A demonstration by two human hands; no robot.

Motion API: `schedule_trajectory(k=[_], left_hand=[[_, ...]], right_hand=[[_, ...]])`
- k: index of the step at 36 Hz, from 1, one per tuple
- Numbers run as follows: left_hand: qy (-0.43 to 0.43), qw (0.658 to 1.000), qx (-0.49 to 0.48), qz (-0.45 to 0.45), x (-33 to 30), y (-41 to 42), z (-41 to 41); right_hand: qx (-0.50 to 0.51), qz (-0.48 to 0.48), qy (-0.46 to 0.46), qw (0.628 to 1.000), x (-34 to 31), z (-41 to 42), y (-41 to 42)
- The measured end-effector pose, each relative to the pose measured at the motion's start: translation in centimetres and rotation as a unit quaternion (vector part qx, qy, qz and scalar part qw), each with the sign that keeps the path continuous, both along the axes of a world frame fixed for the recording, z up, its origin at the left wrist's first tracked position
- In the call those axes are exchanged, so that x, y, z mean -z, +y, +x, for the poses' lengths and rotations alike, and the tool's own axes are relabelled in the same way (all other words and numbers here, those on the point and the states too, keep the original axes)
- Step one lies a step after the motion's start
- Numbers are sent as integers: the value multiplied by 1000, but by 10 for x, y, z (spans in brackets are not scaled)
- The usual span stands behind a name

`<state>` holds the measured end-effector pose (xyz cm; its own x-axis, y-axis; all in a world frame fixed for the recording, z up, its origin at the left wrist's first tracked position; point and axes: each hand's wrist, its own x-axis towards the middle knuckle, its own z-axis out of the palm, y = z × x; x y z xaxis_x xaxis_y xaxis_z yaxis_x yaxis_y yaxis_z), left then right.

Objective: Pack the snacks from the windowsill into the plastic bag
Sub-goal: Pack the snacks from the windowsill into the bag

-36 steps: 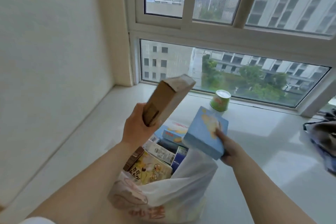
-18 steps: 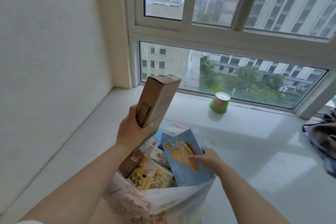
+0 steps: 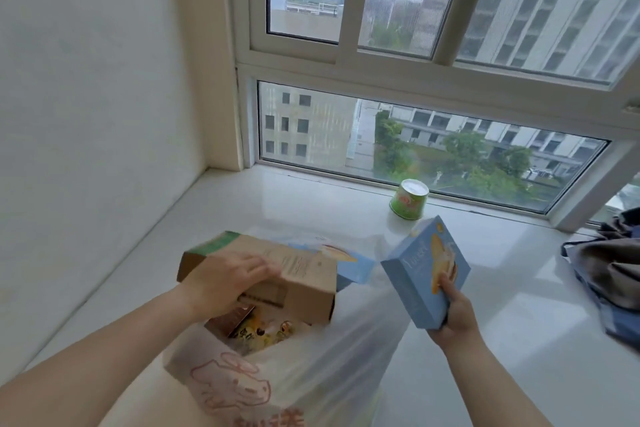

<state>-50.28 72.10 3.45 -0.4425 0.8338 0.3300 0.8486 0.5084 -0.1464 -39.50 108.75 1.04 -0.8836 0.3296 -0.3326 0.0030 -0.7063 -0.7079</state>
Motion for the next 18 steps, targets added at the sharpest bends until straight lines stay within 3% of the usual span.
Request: schedule_trajectory(k=[5, 12, 18], left_hand=[[-111, 977, -14, -180, -6, 35, 0], [-96, 969, -107, -202, 15, 86, 1], [-264, 909, -130, -296, -3, 103, -2]], right_hand=[[-17, -47, 30, 998, 1, 0, -2], [-29, -52, 52, 997, -4, 3, -9], [-18, -65, 13, 998, -3, -2, -9]])
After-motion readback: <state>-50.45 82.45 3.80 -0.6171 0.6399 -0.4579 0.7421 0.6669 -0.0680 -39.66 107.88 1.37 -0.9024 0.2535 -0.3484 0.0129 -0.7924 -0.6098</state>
